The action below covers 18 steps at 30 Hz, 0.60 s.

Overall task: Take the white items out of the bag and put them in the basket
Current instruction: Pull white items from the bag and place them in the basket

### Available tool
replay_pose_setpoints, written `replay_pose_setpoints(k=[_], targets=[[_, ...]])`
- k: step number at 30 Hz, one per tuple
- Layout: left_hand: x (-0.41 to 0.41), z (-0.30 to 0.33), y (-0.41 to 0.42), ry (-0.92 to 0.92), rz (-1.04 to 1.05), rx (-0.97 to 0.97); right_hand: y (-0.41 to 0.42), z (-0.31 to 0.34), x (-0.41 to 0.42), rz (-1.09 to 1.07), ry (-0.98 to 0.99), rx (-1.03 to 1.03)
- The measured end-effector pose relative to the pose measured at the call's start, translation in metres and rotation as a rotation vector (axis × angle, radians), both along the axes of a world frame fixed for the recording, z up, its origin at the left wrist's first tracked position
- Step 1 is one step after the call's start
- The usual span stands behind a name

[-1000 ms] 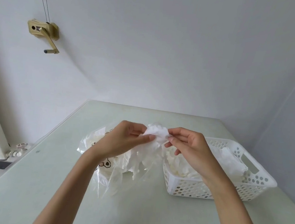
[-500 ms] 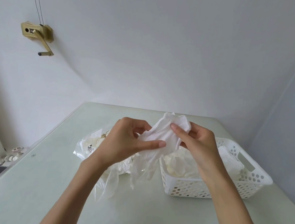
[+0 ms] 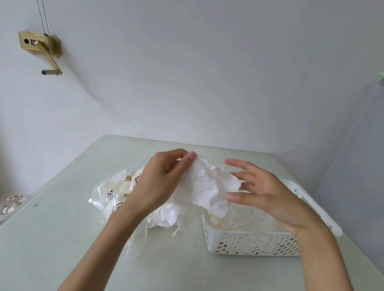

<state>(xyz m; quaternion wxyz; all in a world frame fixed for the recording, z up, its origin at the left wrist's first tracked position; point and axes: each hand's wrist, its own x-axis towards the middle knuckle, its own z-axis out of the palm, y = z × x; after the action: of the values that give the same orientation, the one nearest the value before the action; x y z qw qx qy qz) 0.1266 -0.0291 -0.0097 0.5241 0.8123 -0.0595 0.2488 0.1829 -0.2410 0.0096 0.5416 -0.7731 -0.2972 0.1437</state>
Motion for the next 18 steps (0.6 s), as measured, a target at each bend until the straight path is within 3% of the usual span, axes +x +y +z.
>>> replay_pose_setpoints(k=[6, 11, 18], targets=[[-0.005, 0.002, -0.032, -0.016, -0.015, 0.166, 0.004, 0.002, -0.018, -0.026, -0.175, -0.004], [-0.008, 0.008, -0.046, -0.029, -0.014, 0.08, -0.018, 0.004, -0.021, -0.23, -0.101, 0.167], [0.008, 0.005, -0.066, 0.012, -0.106, 0.084, -0.057, 0.014, -0.011, -0.356, -0.06, 0.279]])
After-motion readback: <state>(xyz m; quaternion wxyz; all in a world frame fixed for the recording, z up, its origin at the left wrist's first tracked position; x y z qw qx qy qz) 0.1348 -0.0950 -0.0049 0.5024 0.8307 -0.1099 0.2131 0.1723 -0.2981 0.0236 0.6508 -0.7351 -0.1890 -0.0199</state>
